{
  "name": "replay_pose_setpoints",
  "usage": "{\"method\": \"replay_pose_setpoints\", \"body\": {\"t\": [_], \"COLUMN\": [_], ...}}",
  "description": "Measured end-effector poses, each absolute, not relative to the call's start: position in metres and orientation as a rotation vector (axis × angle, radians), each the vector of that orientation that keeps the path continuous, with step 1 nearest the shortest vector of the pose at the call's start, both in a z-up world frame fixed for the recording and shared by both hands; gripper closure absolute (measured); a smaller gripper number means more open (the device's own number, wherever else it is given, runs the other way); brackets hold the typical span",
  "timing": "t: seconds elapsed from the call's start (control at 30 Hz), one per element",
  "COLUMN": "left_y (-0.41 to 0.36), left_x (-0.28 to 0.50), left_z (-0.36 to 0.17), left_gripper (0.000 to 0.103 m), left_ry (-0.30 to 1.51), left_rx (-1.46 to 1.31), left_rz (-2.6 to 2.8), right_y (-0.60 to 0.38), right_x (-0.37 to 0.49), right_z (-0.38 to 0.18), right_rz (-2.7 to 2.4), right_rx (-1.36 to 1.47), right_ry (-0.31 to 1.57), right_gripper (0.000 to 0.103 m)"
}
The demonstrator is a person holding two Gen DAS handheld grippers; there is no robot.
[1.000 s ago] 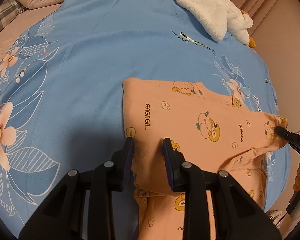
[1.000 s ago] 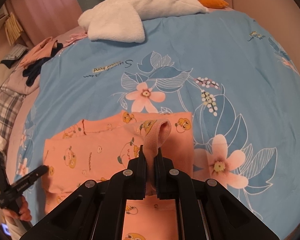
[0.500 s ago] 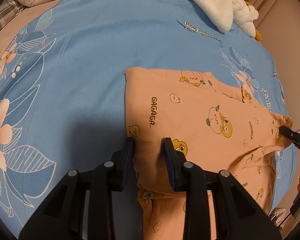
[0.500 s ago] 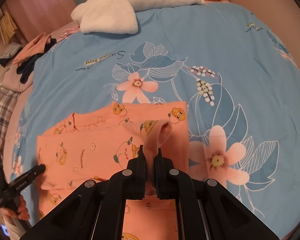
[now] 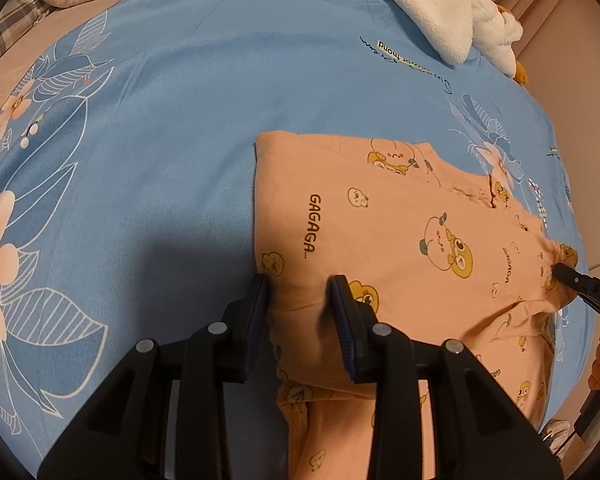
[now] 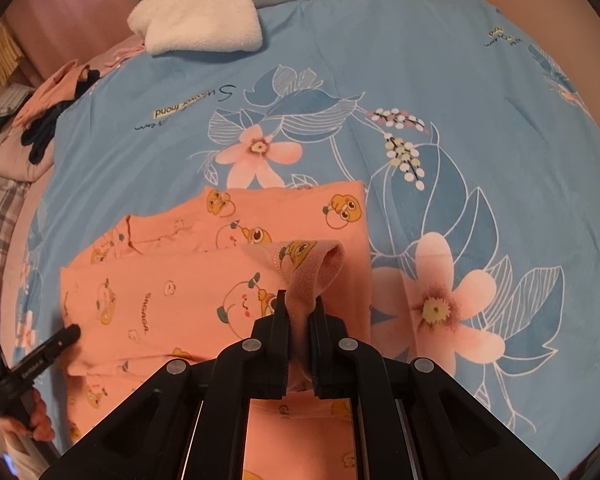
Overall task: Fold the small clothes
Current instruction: 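Fold the grasped side over the body with the right gripper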
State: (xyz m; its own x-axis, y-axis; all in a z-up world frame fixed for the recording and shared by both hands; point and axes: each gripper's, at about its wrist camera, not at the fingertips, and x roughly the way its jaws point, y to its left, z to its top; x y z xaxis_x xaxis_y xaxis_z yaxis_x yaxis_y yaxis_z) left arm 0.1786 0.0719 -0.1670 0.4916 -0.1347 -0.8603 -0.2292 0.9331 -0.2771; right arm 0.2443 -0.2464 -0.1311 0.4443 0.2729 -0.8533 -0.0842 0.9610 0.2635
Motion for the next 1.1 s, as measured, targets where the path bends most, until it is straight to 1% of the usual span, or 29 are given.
{"method": "replay_pose_setpoints", "body": {"t": [0.4, 1.0, 1.07, 1.1], "left_y": [0.071, 0.071, 0.071, 0.071], "left_x": [0.178, 0.178, 0.178, 0.178], "left_z": [-0.168, -0.168, -0.168, -0.168], "left_gripper": [0.069, 0.068, 0.068, 0.068], "left_ry": [1.056, 1.047, 1.047, 1.047], "left_rx": [-0.383, -0.378, -0.378, -0.377], "left_rz": [0.06, 0.061, 0.062, 0.062], "right_y": [-0.246, -0.252, -0.259, -0.263], "right_x": [0.248, 0.247, 0.241, 0.239], "right_z": [-0.151, -0.155, -0.148, -0.145], "right_rz": [0.2, 0.219, 0.216, 0.195], "right_rx": [0.189, 0.211, 0.232, 0.228], "right_ry": [1.134, 1.124, 1.099, 1.083], "right_gripper": [0.095, 0.095, 0.084, 0.077]}}
